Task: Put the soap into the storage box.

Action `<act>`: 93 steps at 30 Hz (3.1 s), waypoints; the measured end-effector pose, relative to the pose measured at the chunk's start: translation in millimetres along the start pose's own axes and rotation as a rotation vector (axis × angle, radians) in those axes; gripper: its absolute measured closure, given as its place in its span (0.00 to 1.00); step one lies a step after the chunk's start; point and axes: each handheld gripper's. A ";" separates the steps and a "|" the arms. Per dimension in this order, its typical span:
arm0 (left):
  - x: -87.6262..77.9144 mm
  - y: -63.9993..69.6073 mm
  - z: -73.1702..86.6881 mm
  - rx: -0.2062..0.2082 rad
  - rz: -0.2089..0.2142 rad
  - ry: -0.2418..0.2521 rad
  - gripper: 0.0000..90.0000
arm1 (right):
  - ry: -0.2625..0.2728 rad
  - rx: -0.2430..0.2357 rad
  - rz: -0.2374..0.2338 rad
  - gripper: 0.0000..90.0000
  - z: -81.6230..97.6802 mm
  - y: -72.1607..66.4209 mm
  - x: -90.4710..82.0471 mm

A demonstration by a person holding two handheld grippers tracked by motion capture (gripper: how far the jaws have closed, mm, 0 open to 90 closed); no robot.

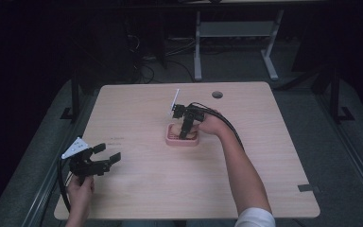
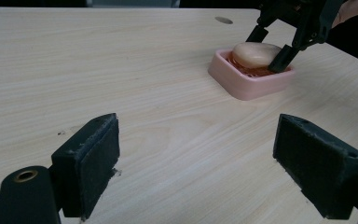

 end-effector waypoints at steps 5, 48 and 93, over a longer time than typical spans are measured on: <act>-0.3 -0.4 0.0 0.000 -0.001 0.003 0.16 | 0.005 0.002 0.002 0.35 -0.3 0.3 -0.2; 1.0 3.4 -0.8 0.013 0.004 -0.008 0.16 | 0.187 0.121 0.030 0.28 71.7 -14.8 -48.6; 1.9 4.9 -0.8 0.021 0.002 -0.015 0.16 | 0.238 0.211 0.041 0.27 155.2 -38.2 -52.3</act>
Point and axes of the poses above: each handheld gripper's, and its own axes: x roughly forward along the jaws, z roughly out of its underside, y roughly to its right, and after that the axes turned 3 degrees about -y, right-handed
